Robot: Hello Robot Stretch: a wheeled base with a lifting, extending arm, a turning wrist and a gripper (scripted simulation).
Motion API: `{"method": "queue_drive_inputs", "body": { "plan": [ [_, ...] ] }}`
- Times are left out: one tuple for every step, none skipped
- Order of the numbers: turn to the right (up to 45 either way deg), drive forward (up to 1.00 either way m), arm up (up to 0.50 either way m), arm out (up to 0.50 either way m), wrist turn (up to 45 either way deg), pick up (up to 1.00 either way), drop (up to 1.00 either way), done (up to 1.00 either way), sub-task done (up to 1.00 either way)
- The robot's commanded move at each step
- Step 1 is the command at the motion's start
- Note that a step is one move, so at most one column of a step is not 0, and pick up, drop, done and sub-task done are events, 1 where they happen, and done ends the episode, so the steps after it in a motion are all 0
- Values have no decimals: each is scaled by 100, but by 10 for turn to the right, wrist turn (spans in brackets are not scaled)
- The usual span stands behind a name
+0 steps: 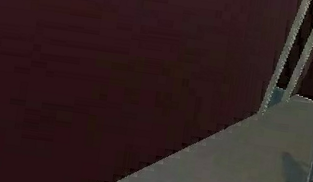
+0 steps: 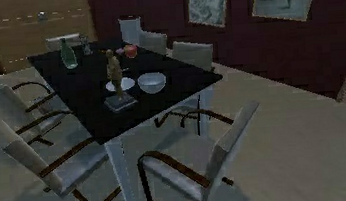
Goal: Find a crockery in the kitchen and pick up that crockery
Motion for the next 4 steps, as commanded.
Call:
{"method": "queue_drive_inputs", "body": {
  "plan": [
    [450,0,0,0,0,0,0,0,0],
    [0,70,0,0,0,0,0,0,0],
    [-150,0,0,0,0,0,0,0,0],
    [0,0,50,0,0,0,0,0,0]
  ]
}}
